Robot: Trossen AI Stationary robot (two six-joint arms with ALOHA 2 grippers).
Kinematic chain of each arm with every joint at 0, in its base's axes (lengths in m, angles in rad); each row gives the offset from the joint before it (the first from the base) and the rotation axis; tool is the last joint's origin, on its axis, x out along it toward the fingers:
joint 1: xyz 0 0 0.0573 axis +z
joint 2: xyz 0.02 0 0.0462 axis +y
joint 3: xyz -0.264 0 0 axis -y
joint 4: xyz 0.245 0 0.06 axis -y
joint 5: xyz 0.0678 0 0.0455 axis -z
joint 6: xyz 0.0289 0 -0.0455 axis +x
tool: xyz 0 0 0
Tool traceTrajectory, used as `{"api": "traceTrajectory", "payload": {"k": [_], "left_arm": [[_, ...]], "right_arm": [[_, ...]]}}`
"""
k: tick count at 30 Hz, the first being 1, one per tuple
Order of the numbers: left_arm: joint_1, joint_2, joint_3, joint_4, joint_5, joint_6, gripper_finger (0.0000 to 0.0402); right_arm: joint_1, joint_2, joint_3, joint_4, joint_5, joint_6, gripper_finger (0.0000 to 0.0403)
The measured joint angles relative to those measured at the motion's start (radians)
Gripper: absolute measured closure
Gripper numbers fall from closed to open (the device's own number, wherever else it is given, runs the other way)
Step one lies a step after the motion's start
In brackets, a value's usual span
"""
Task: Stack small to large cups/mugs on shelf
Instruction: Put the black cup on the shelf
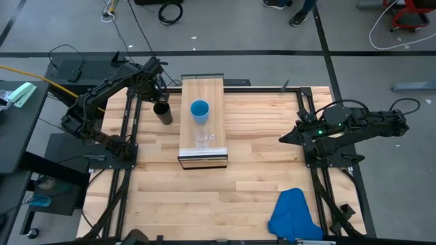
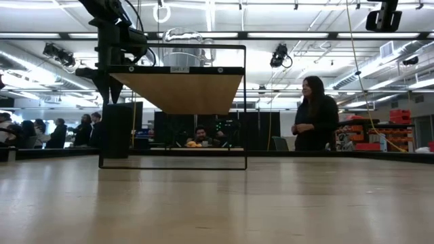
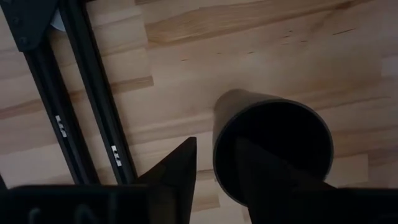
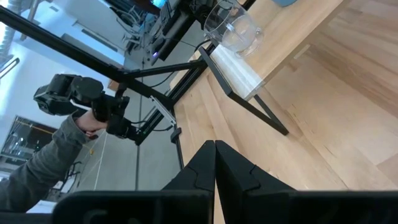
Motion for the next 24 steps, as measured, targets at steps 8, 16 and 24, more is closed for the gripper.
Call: {"api": "traceTrajectory", "payload": {"k": [8,16,24], "left_arm": [[0.0,0.024,0.0,0.0,0.009,0.001,0.0279],[0.004,0.074,0.0,0.003,0.031,0.033,0.0271],[-0.001,0.125,0.0,0.007,0.031,0.054,0.028]], "right_arm": [[0.0,0.0,0.0,0.0,0.0,-0.001,0.0387],[0.0,0.0,0.0,0.0,0.0,0.001,0.0387],[0.0,0.0,0.0,0.0,0.0,0.0,0.0387]]}}
